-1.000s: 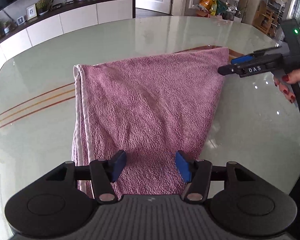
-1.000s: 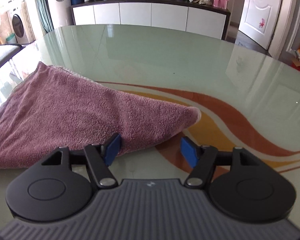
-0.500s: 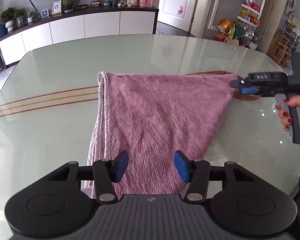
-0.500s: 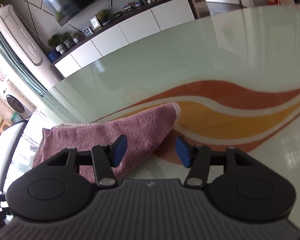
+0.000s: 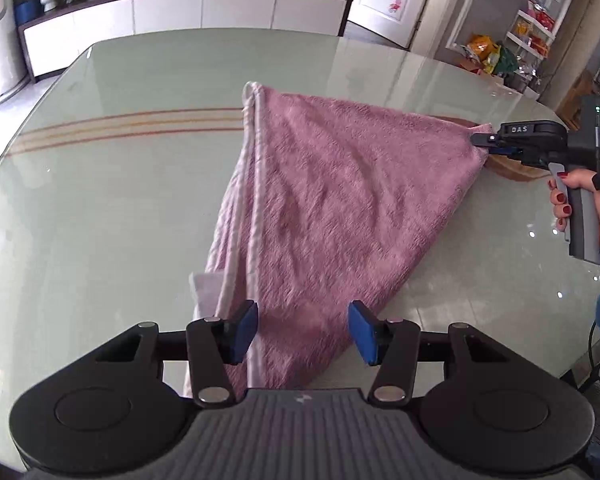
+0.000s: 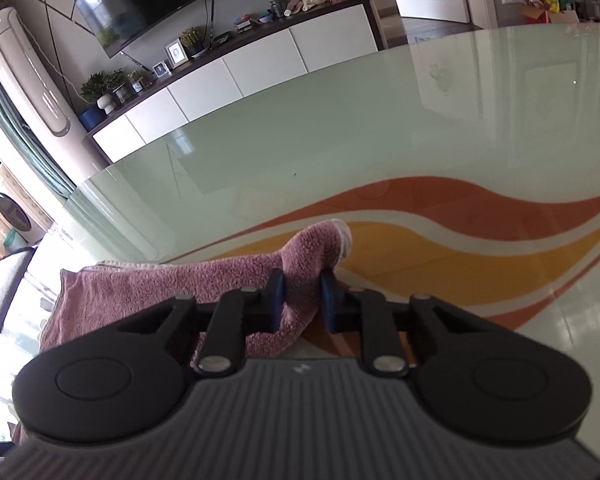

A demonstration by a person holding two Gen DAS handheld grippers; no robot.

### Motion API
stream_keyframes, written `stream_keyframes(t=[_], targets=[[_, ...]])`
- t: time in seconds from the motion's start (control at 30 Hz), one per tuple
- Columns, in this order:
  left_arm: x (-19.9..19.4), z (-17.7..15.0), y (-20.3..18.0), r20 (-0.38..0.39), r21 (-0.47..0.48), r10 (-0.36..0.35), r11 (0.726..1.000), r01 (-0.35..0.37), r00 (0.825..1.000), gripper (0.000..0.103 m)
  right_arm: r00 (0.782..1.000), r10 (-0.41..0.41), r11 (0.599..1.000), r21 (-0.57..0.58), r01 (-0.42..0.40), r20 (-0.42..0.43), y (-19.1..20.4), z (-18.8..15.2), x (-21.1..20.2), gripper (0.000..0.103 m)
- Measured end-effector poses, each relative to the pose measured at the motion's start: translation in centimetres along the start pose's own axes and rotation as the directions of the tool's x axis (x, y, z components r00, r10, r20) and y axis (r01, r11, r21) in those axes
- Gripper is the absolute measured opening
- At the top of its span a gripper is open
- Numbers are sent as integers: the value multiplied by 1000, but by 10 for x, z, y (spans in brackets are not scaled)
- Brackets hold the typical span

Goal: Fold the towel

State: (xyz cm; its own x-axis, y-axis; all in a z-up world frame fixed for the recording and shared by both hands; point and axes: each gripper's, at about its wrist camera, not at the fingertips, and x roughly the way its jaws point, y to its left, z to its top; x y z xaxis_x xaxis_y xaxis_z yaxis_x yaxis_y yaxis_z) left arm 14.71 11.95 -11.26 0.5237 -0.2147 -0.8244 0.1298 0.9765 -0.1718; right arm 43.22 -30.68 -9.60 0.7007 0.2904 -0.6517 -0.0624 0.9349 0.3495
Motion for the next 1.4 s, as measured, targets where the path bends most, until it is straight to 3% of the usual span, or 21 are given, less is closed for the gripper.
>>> stream_keyframes(t=[0.2,0.3,0.43,0.63,0.77,0.9,1.03,1.17,1.23,1.4], targets=[[4,-2,6,10,-44,-18,999,18,1000,54,996,41,996,-81,-34,76,22,0,-20,8],[5,-3,6,18,-50,-23,998,23,1000,53,986,122,981,-165,-102,117,47,-2,-42,8],[-4,-7,11,42,-79,-40,996,43,998,53,962,242,933,-304,-195,126,94,-11,-67,8],[-26,-23,19,66,-51,-63,997,66,996,54,908,417,810,-471,-349,44,171,-47,-96,8],[-35,-38,25,70,-34,-92,995,94,993,54,863,502,706,-546,-451,-64,216,-81,-101,8],[-31,-49,28,61,-30,-119,992,121,991,54,844,508,644,-574,-506,-174,244,-114,-92,9],[-26,-54,30,69,-34,-137,990,140,988,55,829,498,608,-579,-543,-254,258,-134,-85,9],[-20,-53,30,78,-32,-158,986,161,984,56,811,503,589,-568,-575,-300,264,-140,-87,9],[-17,-52,28,80,-25,-161,986,164,984,56,813,485,584,-573,-575,-322,267,-143,-85,9],[-19,-55,24,68,11,-153,988,152,986,56,803,459,600,-535,-595,-380,269,-149,-71,9]])
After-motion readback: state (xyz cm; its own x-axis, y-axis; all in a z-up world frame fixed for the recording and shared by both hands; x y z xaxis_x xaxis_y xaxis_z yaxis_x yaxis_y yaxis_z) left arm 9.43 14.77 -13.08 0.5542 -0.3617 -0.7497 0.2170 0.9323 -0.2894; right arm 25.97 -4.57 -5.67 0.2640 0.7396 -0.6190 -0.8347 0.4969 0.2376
